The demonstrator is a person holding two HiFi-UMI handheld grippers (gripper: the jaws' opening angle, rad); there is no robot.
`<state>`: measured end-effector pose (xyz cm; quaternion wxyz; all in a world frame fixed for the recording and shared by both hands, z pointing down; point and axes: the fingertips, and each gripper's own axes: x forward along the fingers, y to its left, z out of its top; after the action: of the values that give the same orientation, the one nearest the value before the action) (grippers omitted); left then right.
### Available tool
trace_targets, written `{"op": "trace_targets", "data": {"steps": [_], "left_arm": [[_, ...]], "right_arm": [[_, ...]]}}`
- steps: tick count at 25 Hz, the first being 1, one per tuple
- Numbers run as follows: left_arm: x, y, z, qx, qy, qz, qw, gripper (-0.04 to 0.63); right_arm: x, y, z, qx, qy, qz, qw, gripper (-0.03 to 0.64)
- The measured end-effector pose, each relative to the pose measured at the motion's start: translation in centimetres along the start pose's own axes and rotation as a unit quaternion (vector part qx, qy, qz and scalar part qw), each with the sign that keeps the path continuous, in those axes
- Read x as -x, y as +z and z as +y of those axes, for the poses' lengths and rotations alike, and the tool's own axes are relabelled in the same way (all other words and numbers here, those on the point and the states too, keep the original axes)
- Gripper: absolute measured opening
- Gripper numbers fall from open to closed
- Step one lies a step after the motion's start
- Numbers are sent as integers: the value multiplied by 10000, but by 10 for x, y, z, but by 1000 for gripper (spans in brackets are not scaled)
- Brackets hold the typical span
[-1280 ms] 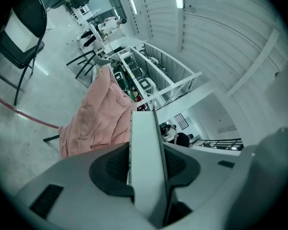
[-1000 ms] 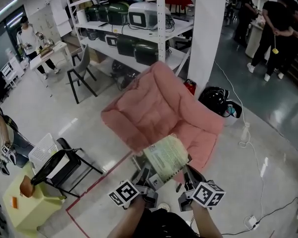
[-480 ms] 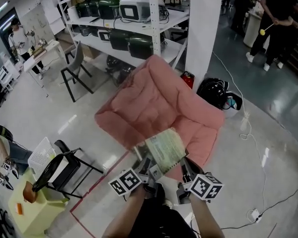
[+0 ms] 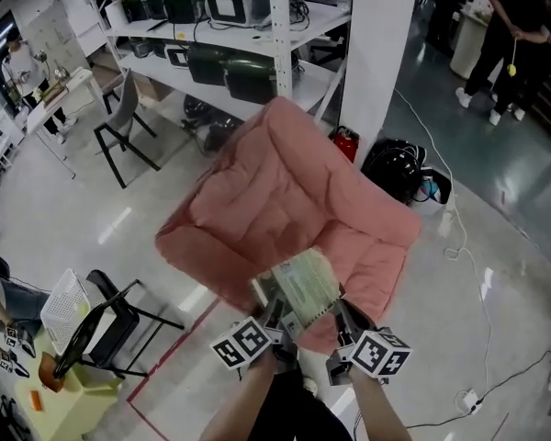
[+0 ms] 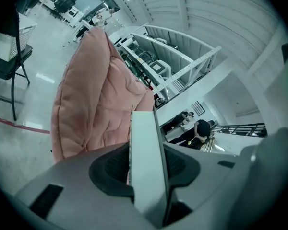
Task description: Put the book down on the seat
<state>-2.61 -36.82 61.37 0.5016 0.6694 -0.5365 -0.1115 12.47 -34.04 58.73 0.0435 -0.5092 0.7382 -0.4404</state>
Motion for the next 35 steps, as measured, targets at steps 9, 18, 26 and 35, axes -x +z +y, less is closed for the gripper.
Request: {"op": "trace_targets", "data": {"steps": [9,18,26,35], "left_arm": [[-59,-6,46,-155,517,65,9985,170],[-101,-14,87,-474,1088,147,9928,170],[-121,-24,117,-580,1432,342,9874,172],[-133,-26,144,-515,1815,338,9815,175]], "right_arm": [[-70,-7,-40,-221,-186,183,9994,12],[-114,-22,-65,-388,-276,319,9984,12],[-136,-28,-81,-488,-314,389,9976,12],[-151,-33,-88,-504,-253,484,9972,12]]}}
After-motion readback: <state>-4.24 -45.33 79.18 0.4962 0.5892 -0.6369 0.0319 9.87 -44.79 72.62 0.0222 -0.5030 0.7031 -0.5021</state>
